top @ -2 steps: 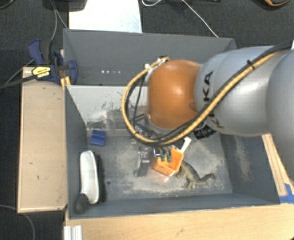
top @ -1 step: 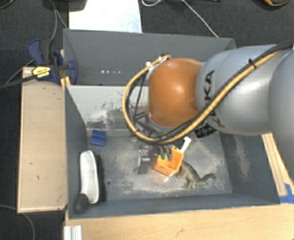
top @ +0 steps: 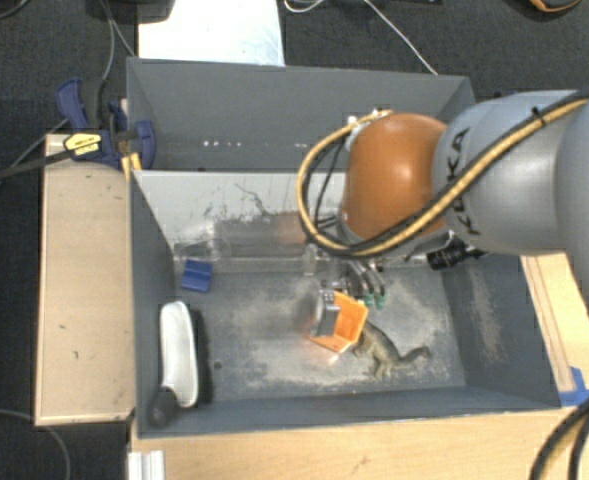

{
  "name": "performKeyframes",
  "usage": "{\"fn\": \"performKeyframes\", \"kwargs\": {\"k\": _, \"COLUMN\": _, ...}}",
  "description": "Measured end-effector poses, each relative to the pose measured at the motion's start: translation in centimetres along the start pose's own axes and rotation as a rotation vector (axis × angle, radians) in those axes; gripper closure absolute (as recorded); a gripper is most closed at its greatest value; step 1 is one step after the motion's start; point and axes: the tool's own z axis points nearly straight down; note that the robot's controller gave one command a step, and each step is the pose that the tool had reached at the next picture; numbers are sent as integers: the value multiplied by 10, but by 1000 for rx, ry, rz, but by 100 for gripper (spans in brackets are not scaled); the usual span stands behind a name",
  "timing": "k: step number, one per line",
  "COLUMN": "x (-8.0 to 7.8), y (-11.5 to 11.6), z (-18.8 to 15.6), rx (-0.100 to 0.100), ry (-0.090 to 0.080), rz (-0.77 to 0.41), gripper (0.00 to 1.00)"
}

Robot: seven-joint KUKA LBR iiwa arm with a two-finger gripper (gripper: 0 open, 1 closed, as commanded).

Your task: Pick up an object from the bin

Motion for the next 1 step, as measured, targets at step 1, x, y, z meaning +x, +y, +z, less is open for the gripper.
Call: {"fn": "performKeyframes", "kwargs": {"k": 1, "x": 25, "y": 10, "z": 45, "rx": -2, "ry": -6, "rz": -146, "gripper": 0}}
